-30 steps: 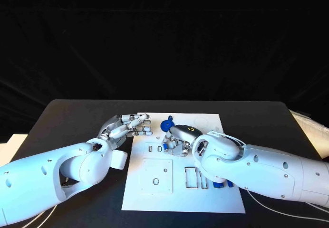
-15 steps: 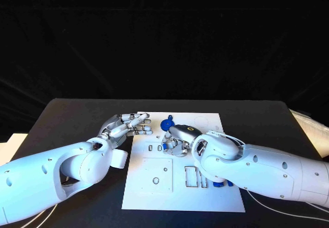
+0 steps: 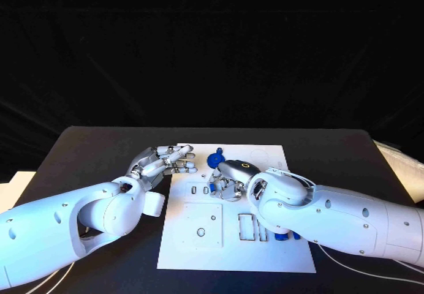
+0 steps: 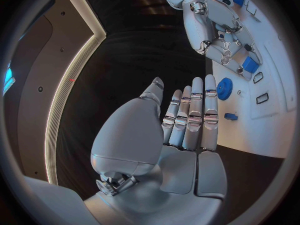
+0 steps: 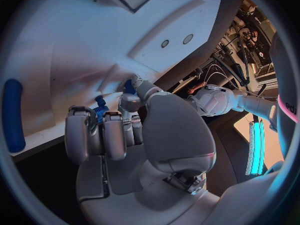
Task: Assemble the parts on the task board
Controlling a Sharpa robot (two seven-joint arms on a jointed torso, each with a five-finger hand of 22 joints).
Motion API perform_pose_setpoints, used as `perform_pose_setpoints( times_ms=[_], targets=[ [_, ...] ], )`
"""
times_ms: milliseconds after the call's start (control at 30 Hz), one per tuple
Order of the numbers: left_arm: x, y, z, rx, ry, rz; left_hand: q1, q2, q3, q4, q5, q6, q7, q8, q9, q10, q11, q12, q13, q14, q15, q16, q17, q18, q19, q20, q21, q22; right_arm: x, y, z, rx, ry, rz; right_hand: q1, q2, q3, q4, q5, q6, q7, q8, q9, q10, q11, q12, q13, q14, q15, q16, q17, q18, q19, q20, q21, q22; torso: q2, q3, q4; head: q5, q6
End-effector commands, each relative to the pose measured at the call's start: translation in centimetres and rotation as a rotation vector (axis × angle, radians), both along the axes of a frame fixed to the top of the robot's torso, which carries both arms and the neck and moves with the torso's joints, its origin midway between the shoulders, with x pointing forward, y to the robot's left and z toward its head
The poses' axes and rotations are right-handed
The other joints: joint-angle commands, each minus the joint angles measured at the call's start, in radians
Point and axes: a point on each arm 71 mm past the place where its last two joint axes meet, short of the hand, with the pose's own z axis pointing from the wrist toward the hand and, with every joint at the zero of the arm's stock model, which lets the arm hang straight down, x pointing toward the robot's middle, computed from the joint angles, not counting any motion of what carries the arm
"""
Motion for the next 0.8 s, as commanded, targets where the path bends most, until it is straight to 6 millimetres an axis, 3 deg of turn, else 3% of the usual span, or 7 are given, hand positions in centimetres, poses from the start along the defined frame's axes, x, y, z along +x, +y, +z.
perform_pose_setpoints(
  times_ms=[33,333,600,800],
  targets=[
    [-0.05,-0.25,0.15,-0.017,-0.009,-0.018,0.002,0.008,0.0,-0.006,0.0,0.004,0.002,-0.004,-0.001,0.004,0.001,-0.004,-0.001,0.008,0.001,-0.003,0.001,0.009,0.006,0.0,-0.005,-0.001,-0.14,-0.18,-0.82,-0.041,0.024,0.002,-0.001,-0.009,-0.008,0.0,0.005,-0.007,0.001,-0.005,0.0,-0.001,0.006,-0.007,-0.002,0.068,0.005,-0.003,0.085,0.005,-0.007,0.0,-0.005,0.005,0.0,-0.0004,0.0,-0.001,0.0],
    [-0.02,-0.21,0.14,-0.016,-0.009,-0.017,0.002,0.008,0.0,-0.006,0.0,0.004,0.002,-0.004,-0.001,0.004,0.001,-0.005,-0.001,0.008,0.001,-0.004,0.002,0.009,0.006,0.0,-0.005,-0.001,-0.2,-0.17,-0.8,-0.036,0.022,0.004,-0.003,-0.015,-0.011,0.001,0.009,-0.009,0.002,-0.005,0.001,0.0,0.007,-0.006,-0.002,0.068,0.006,-0.003,0.085,0.005,-0.006,0.002,-0.006,0.006,0.0,-0.0004,0.0002,-0.001,-0.002],
    [-0.02,-0.21,0.13,-0.016,-0.008,-0.018,0.002,0.009,-0.001,-0.008,0.0,0.004,0.002,-0.005,-0.001,0.004,0.001,-0.006,-0.001,0.008,0.001,-0.005,0.004,0.009,0.006,0.0,-0.006,-0.002,-0.19,-0.18,-0.52,-0.001,-0.003,-0.006,-0.038,-0.047,-0.053,0.025,0.003,-0.031,0.004,-0.007,-0.002,0.01,0.011,0.012,0.005,0.068,0.011,-0.003,0.088,0.005,-0.004,0.007,-0.007,0.006,0.0,-0.0004,0.0005,-0.002,-0.002],
    [0.0,-0.22,0.11,-0.017,-0.007,-0.019,0.002,0.009,-0.001,-0.008,0.0,0.004,0.002,-0.005,-0.001,0.004,0.001,-0.006,-0.001,0.008,0.001,-0.005,0.004,0.009,0.006,0.0,-0.006,-0.002,-0.42,-0.04,0.12,0.073,-0.058,-0.003,-0.043,-0.055,-0.075,0.036,0.004,-0.043,0.005,-0.006,-0.003,0.0,0.012,-0.002,-0.008,0.067,0.012,-0.007,0.083,0.005,-0.005,0.008,-0.009,0.004,0.0,-0.0003,0.0011,-0.003,-0.001]
  ],
)
